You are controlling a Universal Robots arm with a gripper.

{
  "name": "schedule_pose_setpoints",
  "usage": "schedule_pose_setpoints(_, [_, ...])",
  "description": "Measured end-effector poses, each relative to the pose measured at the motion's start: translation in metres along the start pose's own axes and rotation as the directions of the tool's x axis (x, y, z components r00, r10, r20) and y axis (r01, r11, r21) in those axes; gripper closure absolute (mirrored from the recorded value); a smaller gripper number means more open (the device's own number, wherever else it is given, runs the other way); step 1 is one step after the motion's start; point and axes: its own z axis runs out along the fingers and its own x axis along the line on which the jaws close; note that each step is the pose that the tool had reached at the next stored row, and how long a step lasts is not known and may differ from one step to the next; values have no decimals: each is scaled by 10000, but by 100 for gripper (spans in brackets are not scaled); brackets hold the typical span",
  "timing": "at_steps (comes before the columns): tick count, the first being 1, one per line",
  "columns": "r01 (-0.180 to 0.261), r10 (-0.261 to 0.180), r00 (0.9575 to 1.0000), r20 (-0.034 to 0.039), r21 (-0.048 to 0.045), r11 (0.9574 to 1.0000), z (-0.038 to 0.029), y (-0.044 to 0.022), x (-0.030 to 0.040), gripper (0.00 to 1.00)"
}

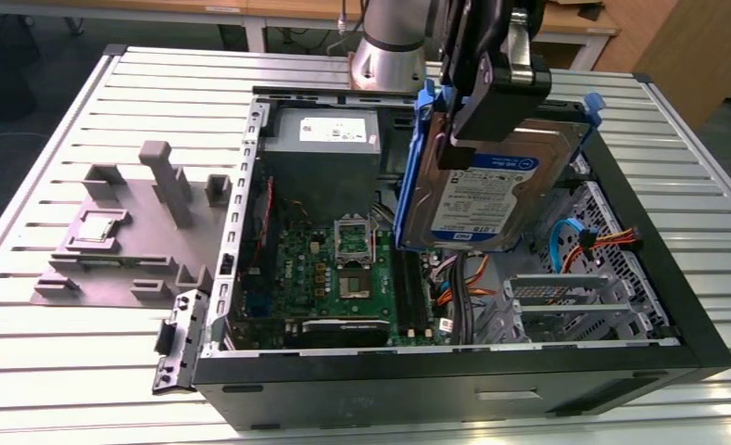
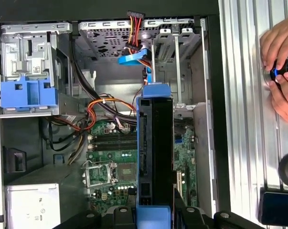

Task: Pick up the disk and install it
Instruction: 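Insert the disk into the insertion slot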

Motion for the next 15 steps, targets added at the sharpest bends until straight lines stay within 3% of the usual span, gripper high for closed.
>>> schedule_pose_setpoints(3, [-1, 1, 10000, -46, 3, 10000, 9, 38, -10, 63])
schedule_pose_setpoints(15, [-1, 1, 10000, -50, 4, 10000, 25, 135, -92, 63])
